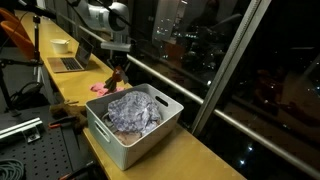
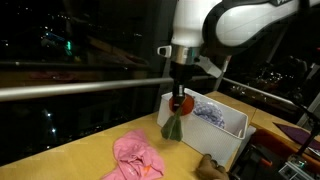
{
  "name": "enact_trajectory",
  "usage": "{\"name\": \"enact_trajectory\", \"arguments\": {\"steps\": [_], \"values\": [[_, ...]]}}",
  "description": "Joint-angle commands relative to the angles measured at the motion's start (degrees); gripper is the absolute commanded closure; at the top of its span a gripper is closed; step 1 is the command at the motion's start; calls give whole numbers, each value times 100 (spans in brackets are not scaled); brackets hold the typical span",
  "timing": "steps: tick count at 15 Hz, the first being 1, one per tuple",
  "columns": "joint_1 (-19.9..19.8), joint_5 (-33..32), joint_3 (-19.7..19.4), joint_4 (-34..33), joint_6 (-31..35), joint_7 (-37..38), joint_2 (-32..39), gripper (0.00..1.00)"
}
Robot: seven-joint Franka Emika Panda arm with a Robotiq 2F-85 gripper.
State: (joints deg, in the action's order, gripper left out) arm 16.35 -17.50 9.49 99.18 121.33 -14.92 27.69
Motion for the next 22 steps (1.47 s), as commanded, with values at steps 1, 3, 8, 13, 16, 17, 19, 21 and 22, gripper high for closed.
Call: {"name": "enact_trajectory", "arguments": {"steps": [1, 3, 8, 13, 16, 17, 19, 21, 22], "values": [[-336, -139, -213, 811, -130, 124, -1128, 97], [-652, -56, -331, 1113, -76, -40, -1571, 97], [-1451, 98, -691, 1334, 85, -846, -1839, 97], [-1669, 157, -725, 1278, -8, -1100, -1695, 64], [-1685, 162, -726, 1217, 36, -1122, -1529, 49], [-1670, 162, -710, 1249, 53, -1106, -1531, 43], [-1582, 108, -631, 1392, 146, -1053, -1630, 28], [-1400, -17, -511, 1475, 147, -899, -1684, 14], [-1320, -63, -457, 1482, 160, -840, -1665, 7]]}}
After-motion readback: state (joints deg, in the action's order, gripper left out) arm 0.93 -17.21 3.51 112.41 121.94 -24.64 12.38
